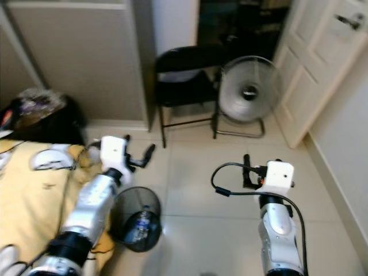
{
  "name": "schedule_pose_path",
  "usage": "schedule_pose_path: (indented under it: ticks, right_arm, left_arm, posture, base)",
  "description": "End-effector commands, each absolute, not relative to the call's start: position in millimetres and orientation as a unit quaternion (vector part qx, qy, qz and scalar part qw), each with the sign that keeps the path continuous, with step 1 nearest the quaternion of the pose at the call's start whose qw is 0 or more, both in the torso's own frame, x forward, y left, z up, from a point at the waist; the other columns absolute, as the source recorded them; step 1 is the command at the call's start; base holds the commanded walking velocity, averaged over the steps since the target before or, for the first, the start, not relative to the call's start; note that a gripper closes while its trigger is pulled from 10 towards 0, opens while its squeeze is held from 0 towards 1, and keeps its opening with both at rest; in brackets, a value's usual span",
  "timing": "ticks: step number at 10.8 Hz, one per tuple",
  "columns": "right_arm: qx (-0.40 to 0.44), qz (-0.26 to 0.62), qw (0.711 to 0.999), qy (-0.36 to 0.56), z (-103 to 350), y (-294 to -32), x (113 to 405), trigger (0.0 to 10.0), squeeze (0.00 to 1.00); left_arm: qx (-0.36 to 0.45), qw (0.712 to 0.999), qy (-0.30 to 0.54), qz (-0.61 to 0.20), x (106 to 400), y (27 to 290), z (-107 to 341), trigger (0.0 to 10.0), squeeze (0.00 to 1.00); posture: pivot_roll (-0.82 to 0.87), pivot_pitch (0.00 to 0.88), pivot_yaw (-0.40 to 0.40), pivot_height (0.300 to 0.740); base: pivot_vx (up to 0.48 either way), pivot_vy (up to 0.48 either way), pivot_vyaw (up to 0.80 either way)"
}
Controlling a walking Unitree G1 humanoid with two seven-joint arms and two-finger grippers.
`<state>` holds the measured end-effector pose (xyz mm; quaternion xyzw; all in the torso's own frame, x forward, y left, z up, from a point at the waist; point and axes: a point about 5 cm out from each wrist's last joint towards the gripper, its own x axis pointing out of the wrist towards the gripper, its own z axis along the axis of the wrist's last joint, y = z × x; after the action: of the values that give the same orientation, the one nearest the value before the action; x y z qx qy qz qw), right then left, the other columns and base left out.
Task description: Clean up the room
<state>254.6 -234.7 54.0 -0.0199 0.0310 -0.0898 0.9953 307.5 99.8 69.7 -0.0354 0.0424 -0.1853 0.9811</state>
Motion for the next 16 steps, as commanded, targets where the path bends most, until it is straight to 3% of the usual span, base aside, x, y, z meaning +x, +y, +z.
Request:
schedule_pose_path:
  ticks: [1, 4, 6, 7, 9, 10, 11, 13, 16]
  right_arm:
    - [-0.020, -0.091, 0.995, 0.024, 57, -235, 255, 10.0, 0.04]
    - [-0.025, -0.091, 0.995, 0.023, 58, -236, 255, 10.0, 0.04]
    - [-0.028, -0.094, 0.995, 0.025, 58, -241, 251, 10.0, 0.03]
    - [-0.029, -0.098, 0.994, 0.026, 58, -243, 249, 10.0, 0.04]
    - [-0.026, -0.104, 0.994, 0.026, 57, -242, 246, 10.0, 0.04]
    - [-0.026, -0.102, 0.994, 0.020, 58, -240, 245, 10.0, 0.04]
    - [-0.029, -0.102, 0.994, 0.017, 59, -240, 244, 10.0, 0.03]
    - [-0.033, -0.100, 0.994, 0.018, 59, -241, 241, 10.0, 0.03]
    - [-0.038, -0.091, 0.995, 0.019, 60, -240, 243, 10.0, 0.04]
  left_arm:
    - [-0.025, 0.981, 0.034, -0.188, 309, 101, 72, 10.0, 0.00]
    - [-0.022, 0.982, 0.033, -0.182, 308, 105, 70, 10.0, 0.00]
    - [0.004, 0.986, 0.033, -0.164, 312, 107, 69, 10.0, 0.00]
    - [0.000, 0.980, 0.027, -0.199, 309, 102, 71, 10.0, 0.00]
    - [-0.060, 0.980, 0.023, -0.189, 311, 97, 77, 10.0, 0.00]
    - [-0.127, 0.981, 0.045, -0.142, 312, 104, 72, 10.0, 0.00]
    - [-0.140, 0.981, 0.056, -0.122, 310, 110, 67, 10.0, 0.00]
    - [-0.089, 0.982, 0.056, -0.159, 296, 102, 59, 10.0, 0.00]
    - [-0.074, 0.978, 0.041, -0.193, 296, 91, 66, 10.0, 0.00]
  posture:
    - [-0.20, 0.000, 0.026, 0.736]
    - [-0.19, 0.000, 0.018, 0.736]
    - [-0.21, 0.000, 0.019, 0.736]
    - [-0.21, 0.000, 0.019, 0.736]
    - [-0.23, 0.000, 0.038, 0.736]
    - [-0.23, 0.000, 0.042, 0.736]
    - [-0.24, 0.000, 0.044, 0.736]
    - [-0.23, 0.000, 0.032, 0.736]
    - [-0.22, 0.000, 0.019, 0.736]
  base:
    - [0.000, -0.454, 0.00]
    - [0.000, -0.454, 0.00]
    - [0.000, 0.000, 0.00]
    - [0.000, 0.000, 0.00]
    - [0.461, 0.000, 0.00]
    - [0.431, 0.000, 0.00]
    - [0.435, 0.000, 0.00]
    - [0.433, 0.000, 0.00]
    - [0.466, 0.000, 0.00]
